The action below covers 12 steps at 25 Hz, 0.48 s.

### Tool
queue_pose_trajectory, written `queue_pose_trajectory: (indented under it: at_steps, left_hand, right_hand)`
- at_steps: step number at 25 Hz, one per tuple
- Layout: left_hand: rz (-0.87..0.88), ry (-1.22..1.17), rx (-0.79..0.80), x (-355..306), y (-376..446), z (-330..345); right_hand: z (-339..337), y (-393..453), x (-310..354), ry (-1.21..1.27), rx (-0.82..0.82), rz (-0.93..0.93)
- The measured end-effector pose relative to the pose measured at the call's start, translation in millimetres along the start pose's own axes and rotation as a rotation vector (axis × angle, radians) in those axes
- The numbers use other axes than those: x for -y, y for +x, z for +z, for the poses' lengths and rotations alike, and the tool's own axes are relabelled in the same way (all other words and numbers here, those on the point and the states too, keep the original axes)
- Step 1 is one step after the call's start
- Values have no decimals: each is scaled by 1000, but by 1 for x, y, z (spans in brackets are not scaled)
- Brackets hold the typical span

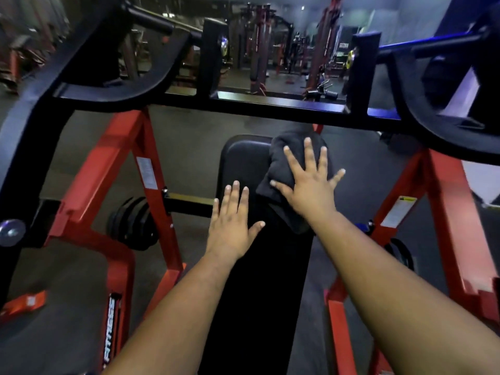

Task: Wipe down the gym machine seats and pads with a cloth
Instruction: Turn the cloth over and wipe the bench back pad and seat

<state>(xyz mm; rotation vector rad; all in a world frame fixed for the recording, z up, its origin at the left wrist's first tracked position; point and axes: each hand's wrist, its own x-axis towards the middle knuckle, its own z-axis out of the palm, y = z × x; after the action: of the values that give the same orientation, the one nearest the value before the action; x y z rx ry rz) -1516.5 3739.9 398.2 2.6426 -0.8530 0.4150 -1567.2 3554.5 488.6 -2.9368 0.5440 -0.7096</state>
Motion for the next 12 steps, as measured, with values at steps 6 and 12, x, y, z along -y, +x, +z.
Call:
queue_pose_trajectory:
  at_steps: [6,12]
  left_hand:
    - [117,22,-137,32,21,59]
    - [132,15,-375,37,25,85]
  right_hand:
    - [36,15,-1,-227,-136,2]
    - [24,98,61,-311,-146,-356]
